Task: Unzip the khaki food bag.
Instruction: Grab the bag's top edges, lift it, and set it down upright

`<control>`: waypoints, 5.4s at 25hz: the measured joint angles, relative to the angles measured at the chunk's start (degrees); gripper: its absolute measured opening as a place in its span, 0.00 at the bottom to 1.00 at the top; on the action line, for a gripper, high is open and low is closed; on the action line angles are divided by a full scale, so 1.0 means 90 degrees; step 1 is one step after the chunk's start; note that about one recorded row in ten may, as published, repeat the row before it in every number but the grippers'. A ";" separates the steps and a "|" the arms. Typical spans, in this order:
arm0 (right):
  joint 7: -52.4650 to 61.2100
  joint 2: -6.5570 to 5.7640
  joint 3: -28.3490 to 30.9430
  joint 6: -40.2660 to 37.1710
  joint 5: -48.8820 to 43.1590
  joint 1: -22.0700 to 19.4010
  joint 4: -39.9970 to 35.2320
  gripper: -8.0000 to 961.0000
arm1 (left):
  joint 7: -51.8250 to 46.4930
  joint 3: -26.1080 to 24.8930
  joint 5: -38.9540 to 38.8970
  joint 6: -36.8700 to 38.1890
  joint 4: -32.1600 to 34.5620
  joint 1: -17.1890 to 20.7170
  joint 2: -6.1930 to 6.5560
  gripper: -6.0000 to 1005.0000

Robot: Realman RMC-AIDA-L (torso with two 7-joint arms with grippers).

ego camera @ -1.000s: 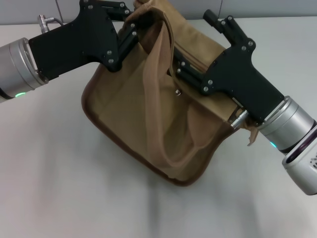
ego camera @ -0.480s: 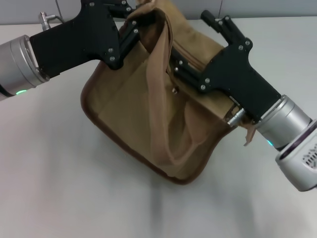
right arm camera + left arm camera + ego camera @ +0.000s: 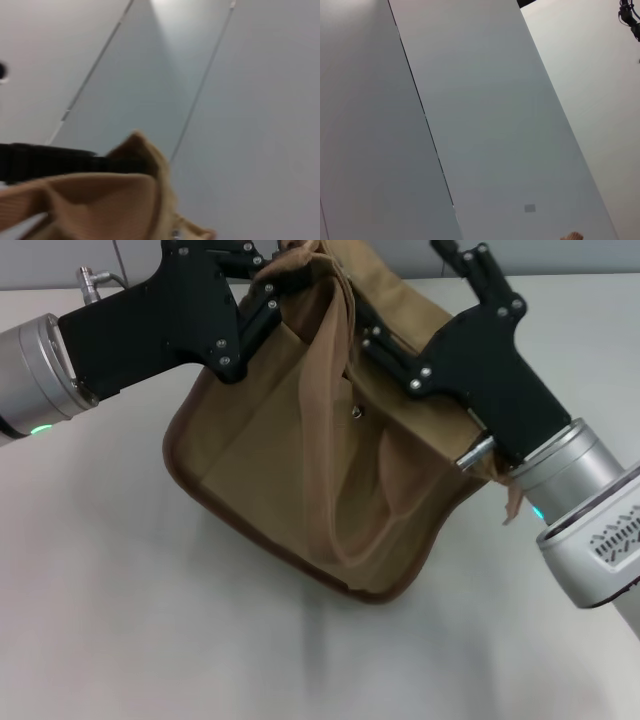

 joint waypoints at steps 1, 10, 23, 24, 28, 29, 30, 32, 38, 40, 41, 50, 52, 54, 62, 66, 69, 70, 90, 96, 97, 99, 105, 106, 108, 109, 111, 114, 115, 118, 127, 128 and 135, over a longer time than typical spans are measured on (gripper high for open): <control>-0.0001 0.0000 0.0111 -0.0004 0.0001 -0.0039 0.0009 0.87 | 0.0004 0.0000 0.0000 0.0002 -0.0001 0.0002 0.0000 0.08; -0.0006 -0.0003 0.0421 -0.0006 -0.0039 -0.0204 0.0071 0.87 | 0.0027 0.0010 0.0000 0.0007 -0.0002 0.0009 0.0000 0.08; -0.0011 -0.0021 0.0414 -0.0486 -0.1185 -0.0609 0.0011 0.87 | 0.0027 0.0061 0.0000 0.0001 -0.0002 0.0005 0.0001 0.09; -0.0011 -0.0024 0.0431 -0.0368 -0.1271 -0.0620 -0.0010 0.87 | 0.0030 0.0062 0.0001 -0.0008 -0.0002 -0.0014 0.0000 0.09; -0.0010 -0.0014 0.0528 -0.0087 -0.1264 -0.0537 0.0000 0.87 | 0.0032 0.0069 0.0005 -0.0012 -0.0002 -0.0032 0.0001 0.09; -0.0011 -0.0005 0.0661 0.0097 -0.1263 -0.0457 0.0023 0.87 | 0.0037 0.0072 0.0005 -0.0012 -0.0002 -0.0036 0.0001 0.09; -0.0011 -0.0005 0.0661 0.0097 -0.1263 -0.0457 0.0023 0.87 | 0.0037 0.0072 0.0005 -0.0012 -0.0002 -0.0036 0.0001 0.09; -0.0011 0.0000 0.0754 0.0211 -0.1264 -0.0378 0.0031 0.87 | 0.0040 0.0072 0.0005 -0.0010 -0.0002 -0.0037 -0.0003 0.09; -0.0015 0.0004 0.0950 0.0197 -0.1257 -0.0295 0.0088 0.86 | 0.0033 0.0068 0.0000 0.0009 -0.0001 -0.0023 -0.0003 0.10; -0.0016 0.0004 0.1061 0.0208 -0.1255 -0.0299 0.0095 0.86 | 0.0030 0.0069 -0.0017 0.0024 -0.0002 -0.0015 0.0002 0.10; -0.0017 0.0003 0.1171 0.0224 -0.1248 -0.0311 0.0095 0.86 | 0.0031 0.0069 -0.0028 0.0040 -0.0001 -0.0009 0.0003 0.10; -0.0020 -0.0001 0.1347 0.0355 -0.1274 -0.0277 0.0096 0.86 | 0.0029 0.0068 -0.0032 0.0044 -0.0002 -0.0043 0.0001 0.10; -0.0020 -0.0001 0.1344 0.0356 -0.1285 -0.0278 0.0101 0.86 | 0.0029 0.0070 -0.0034 0.0045 -0.0002 -0.0043 0.0000 0.10; -0.0021 -0.0001 0.1356 0.0359 -0.1288 -0.0279 0.0114 0.85 | 0.0030 0.0075 -0.0036 0.0044 -0.0002 -0.0044 -0.0001 0.10; -0.0094 -0.0001 0.1411 0.0523 -0.1256 -0.0177 0.0194 0.85 | 0.0042 0.0142 -0.0045 0.0045 -0.0012 -0.0042 -0.0010 0.11; -0.0095 0.0002 0.1537 0.0714 -0.1256 -0.0142 0.0213 0.82 | 0.0044 0.0151 -0.0045 0.0045 -0.0012 -0.0040 -0.0010 0.11; -0.0097 0.0009 0.1571 0.0730 -0.1257 -0.0139 0.0232 0.73 | 0.0044 0.0153 -0.0045 0.0045 -0.0012 -0.0039 -0.0009 0.11; -0.0097 0.0009 0.1590 0.0730 -0.1259 -0.0139 0.0240 0.70 | 0.0045 0.0154 -0.0045 0.0045 -0.0012 -0.0038 -0.0009 0.11; -0.0647 0.0009 0.1560 0.1090 -0.1464 -0.0011 0.0554 0.62 | 0.0044 0.0166 -0.0045 0.0068 -0.0012 -0.0027 -0.0009 0.12; -0.0740 0.0009 0.1600 0.1069 -0.1467 -0.0053 0.0599 0.54 | 0.0044 0.0166 -0.0045 0.0072 -0.0011 -0.0027 -0.0009 0.12; -0.0741 0.0009 0.1586 0.1067 -0.1467 -0.0053 0.0600 0.53 | 0.0044 0.0166 -0.0045 0.0072 -0.0011 -0.0027 -0.0009 0.12; -0.0741 0.0009 0.1557 0.1065 -0.1470 -0.0053 0.0600 0.50 | 0.0044 0.0166 -0.0045 0.0071 -0.0012 -0.0029 -0.0009 0.12; -0.0741 0.0009 0.1552 0.1103 -0.1476 -0.0037 0.0600 0.40 | 0.0044 0.0166 -0.0045 0.0071 -0.0011 -0.0035 -0.0002 0.13; -0.0741 0.0009 0.1552 0.1105 -0.1476 -0.0034 0.0600 0.38 | 0.0044 0.0166 -0.0044 0.0071 -0.0012 -0.0037 -0.0002 0.13; -0.0741 0.0009 0.1552 0.1106 -0.1476 -0.0027 0.0599 0.33 | 0.0045 0.0166 -0.0045 0.0071 -0.0011 -0.0038 0.0000 0.13; -0.0740 0.0010 0.1552 0.1107 -0.1476 -0.0021 0.0599 0.31 | 0.0048 0.0166 -0.0045 0.0071 -0.0011 -0.0039 0.0001 0.13; -0.0741 0.0010 0.1553 0.1109 -0.1476 -0.0007 0.0607 0.26 | 0.0052 0.0166 -0.0045 0.0071 -0.0011 -0.0040 0.0001 0.13; -0.0740 0.0010 0.1556 0.1110 -0.1476 0.0002 0.0651 0.20 | 0.0053 0.0166 -0.0045 0.0069 -0.0011 -0.0040 0.0001 0.13; -0.0740 0.0009 0.1560 0.1111 -0.1476 0.0003 0.0660 0.17 | 0.0053 0.0166 -0.0045 0.0069 -0.0011 -0.0040 0.0001 0.13; -0.0741 0.0009 0.1572 0.1109 -0.1476 0.0004 0.0671 0.05 | 0.0054 0.0166 -0.0045 0.0067 -0.0011 -0.0040 0.0001 0.13; -0.0743 0.0007 0.1606 0.1050 -0.1475 -0.0235 0.0678 0.01 | 0.0054 0.0166 -0.0045 0.0073 -0.0011 -0.0016 0.0000 0.14; -0.0743 0.0005 0.1617 0.1050 -0.1474 -0.0288 0.0688 0.01 | 0.0054 0.0166 -0.0045 0.0074 -0.0011 -0.0011 0.0000 0.14; -0.0742 -0.0028 0.1604 0.0960 -0.1483 -0.0658 0.0749 0.01 | 0.0054 0.0161 -0.0082 0.0069 -0.0011 0.0004 -0.0010 0.14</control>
